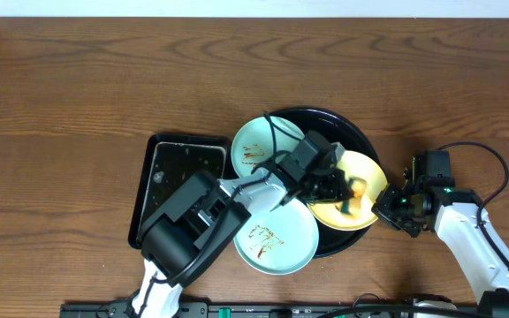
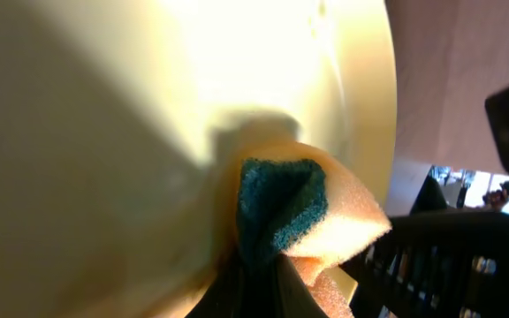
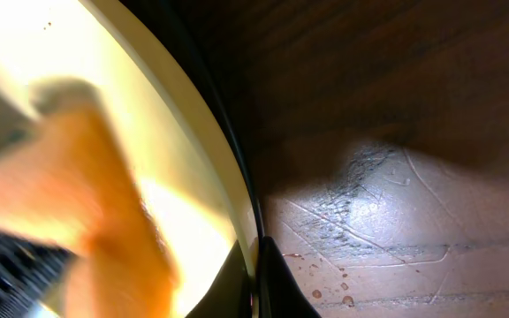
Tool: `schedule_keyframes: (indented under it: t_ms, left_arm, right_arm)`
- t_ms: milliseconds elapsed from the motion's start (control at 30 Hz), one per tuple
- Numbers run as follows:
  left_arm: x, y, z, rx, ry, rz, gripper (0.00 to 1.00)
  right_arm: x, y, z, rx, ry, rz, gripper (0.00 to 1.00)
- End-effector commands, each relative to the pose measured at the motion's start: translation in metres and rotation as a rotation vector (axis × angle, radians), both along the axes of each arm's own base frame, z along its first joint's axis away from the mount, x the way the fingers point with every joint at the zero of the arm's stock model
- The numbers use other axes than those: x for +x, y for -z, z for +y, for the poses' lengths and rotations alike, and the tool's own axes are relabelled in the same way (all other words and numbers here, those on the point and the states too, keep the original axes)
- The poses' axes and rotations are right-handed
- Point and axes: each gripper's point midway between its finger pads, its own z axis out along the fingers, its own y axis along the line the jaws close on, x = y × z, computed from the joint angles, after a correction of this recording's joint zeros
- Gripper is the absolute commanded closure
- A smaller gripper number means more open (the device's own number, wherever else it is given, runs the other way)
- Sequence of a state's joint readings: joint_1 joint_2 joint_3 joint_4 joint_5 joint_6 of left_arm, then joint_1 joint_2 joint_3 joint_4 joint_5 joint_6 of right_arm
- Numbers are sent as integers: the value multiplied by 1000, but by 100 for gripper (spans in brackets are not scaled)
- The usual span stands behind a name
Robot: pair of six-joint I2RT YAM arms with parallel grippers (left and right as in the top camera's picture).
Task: Clean dirty plates on tray and stack at the side
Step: 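Scrub the yellow plate's surface with the sponge in the left gripper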
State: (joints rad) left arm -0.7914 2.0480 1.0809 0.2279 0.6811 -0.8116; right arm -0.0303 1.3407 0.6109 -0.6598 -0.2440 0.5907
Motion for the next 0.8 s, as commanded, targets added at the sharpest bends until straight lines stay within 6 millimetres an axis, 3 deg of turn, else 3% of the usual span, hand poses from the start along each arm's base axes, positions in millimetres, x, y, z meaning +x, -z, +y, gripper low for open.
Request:
schedule_keyframes:
  t_ms: [0,200,333,467,633,767]
  left_arm:
    - [44,13,27,51,-118,-34,93]
    - [73,21,66,96,-194,-24,93]
    - [73,27,81,136,-190,-7,93]
    - [66,24,81,149,-151,-20,93]
    - [60,-2,68,96,-88,-83,93]
    - [57,-38,56,44,-56,-166,93]
  right_arm:
    - [-19,20,-13,-84,-6,85,99]
    - [-21,20,-13,-84,-6,91,99]
    - [-21,20,-13,-84,-6,91,99]
    - [-21,20,-13,-84,-6,91,99]
    - [-21,20,-13,-85,-6,91,99]
    - [-21,20,-13,-85,-6,91,99]
